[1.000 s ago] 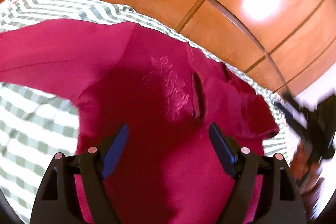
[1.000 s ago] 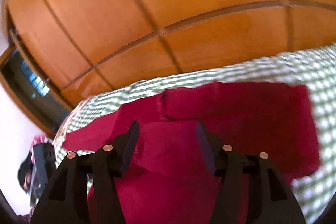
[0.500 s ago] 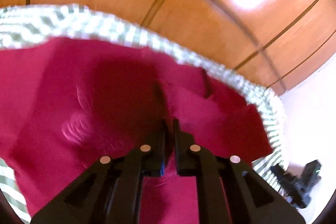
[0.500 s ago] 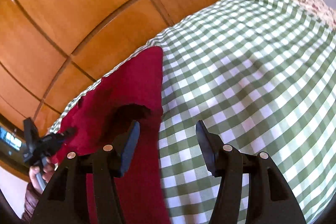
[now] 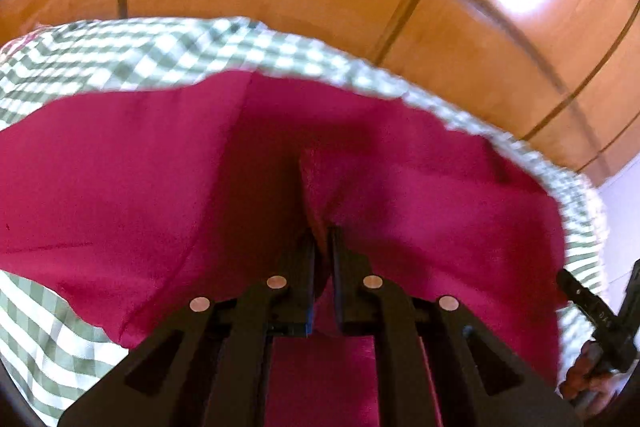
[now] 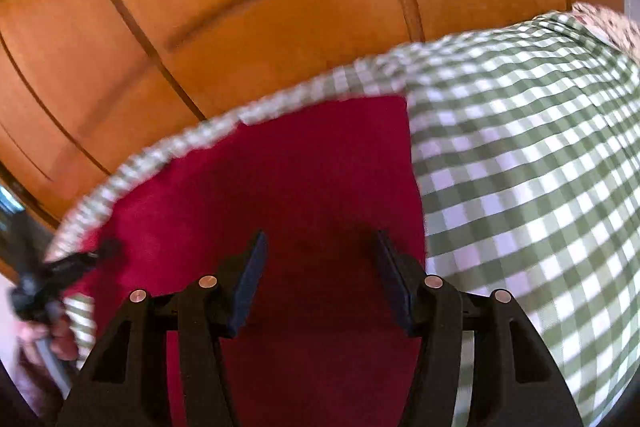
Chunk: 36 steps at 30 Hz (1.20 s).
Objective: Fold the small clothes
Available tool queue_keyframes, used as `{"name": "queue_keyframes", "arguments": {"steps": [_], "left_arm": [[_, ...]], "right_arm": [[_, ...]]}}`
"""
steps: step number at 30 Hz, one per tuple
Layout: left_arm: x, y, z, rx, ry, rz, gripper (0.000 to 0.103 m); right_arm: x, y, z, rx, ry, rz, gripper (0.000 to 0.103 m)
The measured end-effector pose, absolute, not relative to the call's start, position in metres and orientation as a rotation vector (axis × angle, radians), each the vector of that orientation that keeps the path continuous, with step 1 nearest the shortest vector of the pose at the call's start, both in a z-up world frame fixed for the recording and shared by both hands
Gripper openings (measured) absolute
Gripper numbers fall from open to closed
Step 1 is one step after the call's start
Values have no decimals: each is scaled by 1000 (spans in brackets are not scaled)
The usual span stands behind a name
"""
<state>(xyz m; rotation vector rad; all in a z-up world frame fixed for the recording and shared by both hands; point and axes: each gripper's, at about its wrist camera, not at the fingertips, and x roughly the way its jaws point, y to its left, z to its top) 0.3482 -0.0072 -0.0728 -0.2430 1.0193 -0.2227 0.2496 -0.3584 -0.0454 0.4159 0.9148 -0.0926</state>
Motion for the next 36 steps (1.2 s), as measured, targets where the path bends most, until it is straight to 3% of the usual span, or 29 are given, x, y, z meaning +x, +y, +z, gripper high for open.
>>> {"name": "queue_keyframes", "arguments": {"steps": [4, 5, 6, 7, 8, 14, 22, 30, 36], "left_arm": [[339, -12, -72, -191, 962, -212, 16], [338, -10, -71, -205, 964, -213, 30], [333, -6, -66, -220, 952, -198, 60], [327, -1, -60, -233, 916, -174, 71], [321, 2, -55, -242, 886, -156, 73], [278, 71, -47, -443, 834, -72, 73], [210, 232, -61, -801, 786, 127, 72], [183, 364, -76, -1047, 701, 301, 56], [206, 414, -95, -1155, 694, 353, 51]], "right_arm": [[251, -331, -63, 228, 887, -165, 57], [251, -325, -63, 189, 886, -184, 58], [253, -323, -63, 172, 889, -194, 59], [253, -321, -64, 158, 890, -201, 60], [253, -320, -65, 153, 888, -203, 61], [255, -319, -69, 143, 887, -202, 69], [255, -315, -68, 139, 884, -191, 77], [254, -314, -67, 128, 881, -200, 77], [255, -312, -67, 107, 883, -216, 78]]}}
